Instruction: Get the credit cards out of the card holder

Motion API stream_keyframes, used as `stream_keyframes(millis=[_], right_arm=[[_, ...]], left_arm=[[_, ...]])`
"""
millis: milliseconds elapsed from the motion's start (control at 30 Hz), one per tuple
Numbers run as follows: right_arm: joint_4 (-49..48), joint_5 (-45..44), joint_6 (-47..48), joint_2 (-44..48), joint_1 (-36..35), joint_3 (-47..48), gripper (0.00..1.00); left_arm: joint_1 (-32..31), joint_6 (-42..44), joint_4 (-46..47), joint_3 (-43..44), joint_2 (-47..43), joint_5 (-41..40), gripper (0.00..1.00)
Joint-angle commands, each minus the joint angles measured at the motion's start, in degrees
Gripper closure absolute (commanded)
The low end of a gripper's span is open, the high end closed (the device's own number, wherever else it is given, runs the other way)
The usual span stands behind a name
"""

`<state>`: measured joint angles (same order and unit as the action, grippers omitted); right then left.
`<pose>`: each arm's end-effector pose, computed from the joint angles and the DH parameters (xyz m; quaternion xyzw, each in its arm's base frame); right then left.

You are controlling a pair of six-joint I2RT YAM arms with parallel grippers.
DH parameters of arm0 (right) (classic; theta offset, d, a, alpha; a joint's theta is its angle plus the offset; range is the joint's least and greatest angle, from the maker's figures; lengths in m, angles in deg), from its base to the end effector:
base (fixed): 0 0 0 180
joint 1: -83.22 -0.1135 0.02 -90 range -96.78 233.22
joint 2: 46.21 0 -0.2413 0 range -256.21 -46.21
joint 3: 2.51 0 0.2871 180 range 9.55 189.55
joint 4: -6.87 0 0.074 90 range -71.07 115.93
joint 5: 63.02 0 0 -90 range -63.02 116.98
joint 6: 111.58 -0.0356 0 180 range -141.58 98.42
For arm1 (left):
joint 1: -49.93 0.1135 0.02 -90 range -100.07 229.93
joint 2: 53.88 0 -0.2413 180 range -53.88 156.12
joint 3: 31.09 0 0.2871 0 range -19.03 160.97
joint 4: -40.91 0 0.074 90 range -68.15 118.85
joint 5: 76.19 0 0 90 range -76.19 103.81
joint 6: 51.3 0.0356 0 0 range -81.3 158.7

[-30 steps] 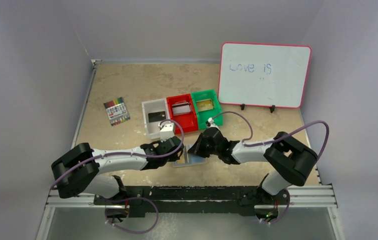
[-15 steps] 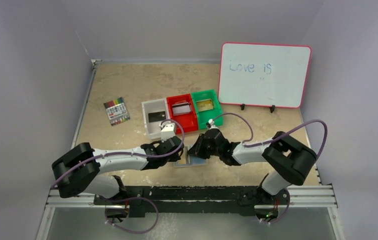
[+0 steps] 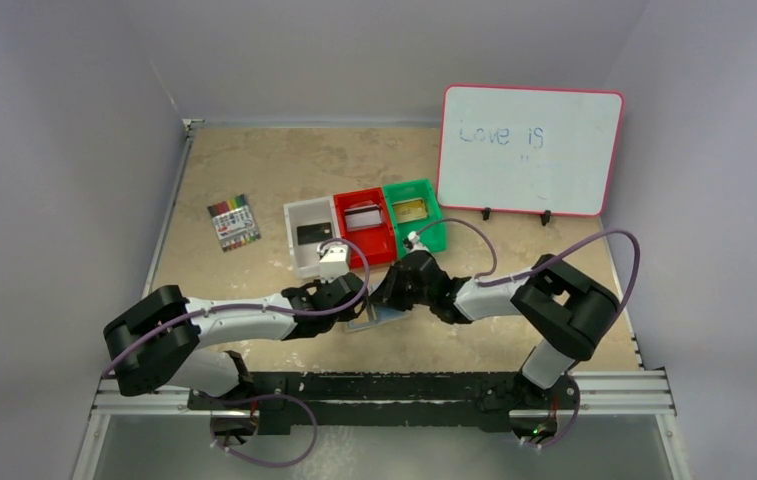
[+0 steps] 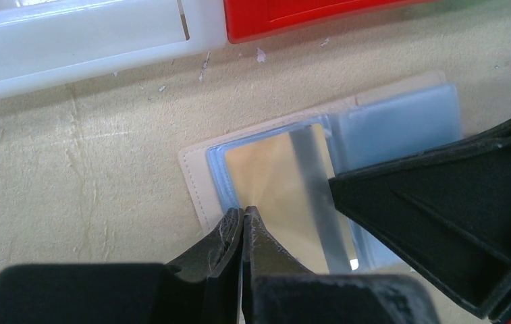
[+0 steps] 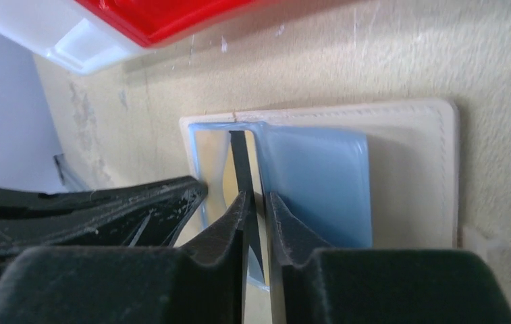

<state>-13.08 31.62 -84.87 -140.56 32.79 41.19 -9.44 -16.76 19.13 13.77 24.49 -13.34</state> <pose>0.1981 0.2442 0.0762 0.0773 0.8651 0.4331 0.2408 0.1520 -0.2248 0.1045 -0.0383 0.9297 -0.1237 0.3449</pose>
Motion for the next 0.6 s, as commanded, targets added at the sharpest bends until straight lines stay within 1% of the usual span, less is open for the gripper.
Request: stream_keyframes(millis=[0,67,133,167,233,400,567], right_arm=[[10.27,-6.13,3.36,-1.63,-2.13,5.25,0.87],[10.98,-7.44,3.26,-0.18,-2.14,4.99,0.94],[11.23,-7.93,3.14,1.14,-2.19,4.63,0.96],[11.48,-7.79,3.17,1.70,-2.17,4.42,0.99],[11.13,-5.97,2.42,2.62,-2.14,3.47,1.00],[5.13,-4.38,0.84,5.12,-2.02,-0.44,1.00],[0.74,-2.31,-1.04,5.49,-2.08,-2.87,1.00]], left_arm=[[-0.70,0.24,-1.16,-0.85,2.42,5.73,1.00],[-0.66,0.27,-1.39,-0.80,2.40,5.46,1.00],[-0.70,0.21,-1.45,-0.91,2.40,5.28,1.00],[-0.74,0.11,-1.45,-0.97,2.40,5.20,1.00],[-0.74,0.09,-1.32,-0.99,2.43,5.16,1.00],[-0.71,0.50,-1.45,-1.03,2.40,5.09,1.00],[-0.74,1.37,-1.36,-1.19,2.40,4.77,1.00]])
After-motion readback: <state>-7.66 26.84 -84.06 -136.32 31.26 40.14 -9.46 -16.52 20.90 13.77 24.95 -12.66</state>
